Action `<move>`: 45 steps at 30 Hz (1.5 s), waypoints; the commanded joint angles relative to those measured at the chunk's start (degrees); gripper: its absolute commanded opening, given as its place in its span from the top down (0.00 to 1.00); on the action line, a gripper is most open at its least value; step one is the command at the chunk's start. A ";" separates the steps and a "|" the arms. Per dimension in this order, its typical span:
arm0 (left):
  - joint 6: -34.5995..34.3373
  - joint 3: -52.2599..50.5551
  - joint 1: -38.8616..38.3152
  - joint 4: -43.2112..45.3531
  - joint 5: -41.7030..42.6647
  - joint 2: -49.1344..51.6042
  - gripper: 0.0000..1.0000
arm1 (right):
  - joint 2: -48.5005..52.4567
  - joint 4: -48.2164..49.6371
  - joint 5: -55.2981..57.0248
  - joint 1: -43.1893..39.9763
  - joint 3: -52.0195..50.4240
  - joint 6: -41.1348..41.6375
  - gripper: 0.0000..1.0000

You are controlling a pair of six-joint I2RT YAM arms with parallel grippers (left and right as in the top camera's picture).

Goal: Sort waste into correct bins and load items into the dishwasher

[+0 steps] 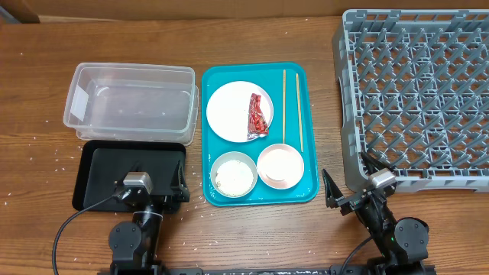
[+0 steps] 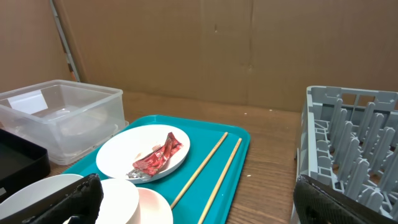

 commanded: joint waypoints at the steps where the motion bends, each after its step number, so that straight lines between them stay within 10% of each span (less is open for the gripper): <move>1: 0.26 -0.20 -0.39 -0.15 0.04 -0.28 0.00 | -0.68 0.33 0.37 -0.15 -0.61 -0.04 0.00; 23: 0.09 -0.20 -0.39 0.04 0.72 -0.28 0.00 | -0.68 0.33 0.37 -0.15 -0.61 -0.07 0.00; 34: -25.59 -0.17 -0.39 2.82 5.77 -0.28 0.00 | -0.68 0.33 0.37 -0.15 -0.61 -0.07 0.00; 40: -25.44 2.10 -0.39 14.45 13.92 -0.28 0.00 | -0.68 1.27 0.31 -0.15 -0.61 -0.04 0.00; 45: -21.64 14.62 -0.39 5.07 13.68 2.97 0.00 | -0.68 0.42 -2.01 -0.15 -0.61 0.00 0.00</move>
